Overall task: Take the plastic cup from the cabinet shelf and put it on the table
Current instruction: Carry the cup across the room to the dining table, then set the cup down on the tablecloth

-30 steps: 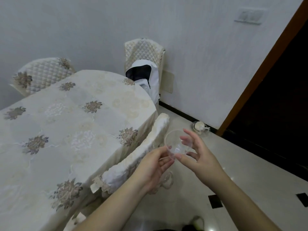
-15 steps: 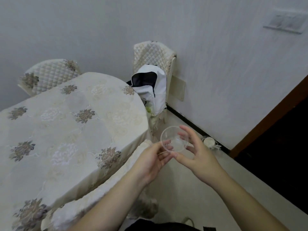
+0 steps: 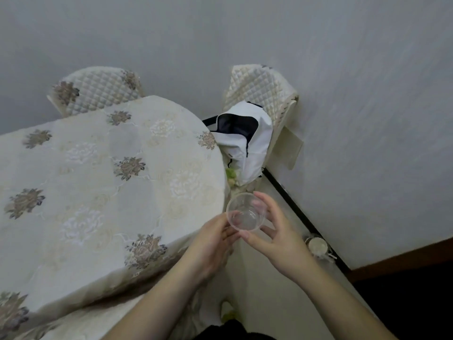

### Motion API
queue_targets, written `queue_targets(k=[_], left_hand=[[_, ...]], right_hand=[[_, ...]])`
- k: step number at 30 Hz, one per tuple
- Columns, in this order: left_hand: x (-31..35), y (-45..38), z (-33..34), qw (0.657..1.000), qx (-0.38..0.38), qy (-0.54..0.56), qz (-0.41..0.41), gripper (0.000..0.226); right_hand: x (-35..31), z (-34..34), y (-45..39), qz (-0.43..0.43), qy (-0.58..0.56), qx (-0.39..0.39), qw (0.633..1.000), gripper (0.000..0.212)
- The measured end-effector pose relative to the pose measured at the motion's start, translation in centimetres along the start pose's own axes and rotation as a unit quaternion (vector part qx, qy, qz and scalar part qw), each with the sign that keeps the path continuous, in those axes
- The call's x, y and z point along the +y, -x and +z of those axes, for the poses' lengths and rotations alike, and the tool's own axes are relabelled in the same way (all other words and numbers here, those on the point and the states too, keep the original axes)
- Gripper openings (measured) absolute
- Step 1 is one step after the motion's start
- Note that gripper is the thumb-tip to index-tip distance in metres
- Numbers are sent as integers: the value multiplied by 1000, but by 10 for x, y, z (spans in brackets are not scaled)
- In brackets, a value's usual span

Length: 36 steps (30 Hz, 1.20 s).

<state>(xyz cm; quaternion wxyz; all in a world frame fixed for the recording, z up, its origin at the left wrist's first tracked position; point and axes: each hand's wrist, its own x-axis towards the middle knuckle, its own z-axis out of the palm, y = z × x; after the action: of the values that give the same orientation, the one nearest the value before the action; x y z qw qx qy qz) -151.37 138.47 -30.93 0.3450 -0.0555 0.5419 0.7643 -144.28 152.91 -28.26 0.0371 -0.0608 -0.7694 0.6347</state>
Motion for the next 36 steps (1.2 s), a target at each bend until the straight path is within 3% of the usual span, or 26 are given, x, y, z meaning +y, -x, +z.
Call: queue_targets(k=[3,19,28,36], left_hand=[[20,-15,-14,999,4,13,33,23],[53,-38,-101,966,206,115,104,22],[69,-61,-104,902,346,207,155,20],[74,-87,-100,830,454,284,154,26]], right_hand=[[-4,9,-36,0,18,-38,999,70],[-1,84,-162,10,19,-241,970,71],[5,106,-244,-25,28,-405,913,70],[9,115,-295,-59,40,-495,866,69]])
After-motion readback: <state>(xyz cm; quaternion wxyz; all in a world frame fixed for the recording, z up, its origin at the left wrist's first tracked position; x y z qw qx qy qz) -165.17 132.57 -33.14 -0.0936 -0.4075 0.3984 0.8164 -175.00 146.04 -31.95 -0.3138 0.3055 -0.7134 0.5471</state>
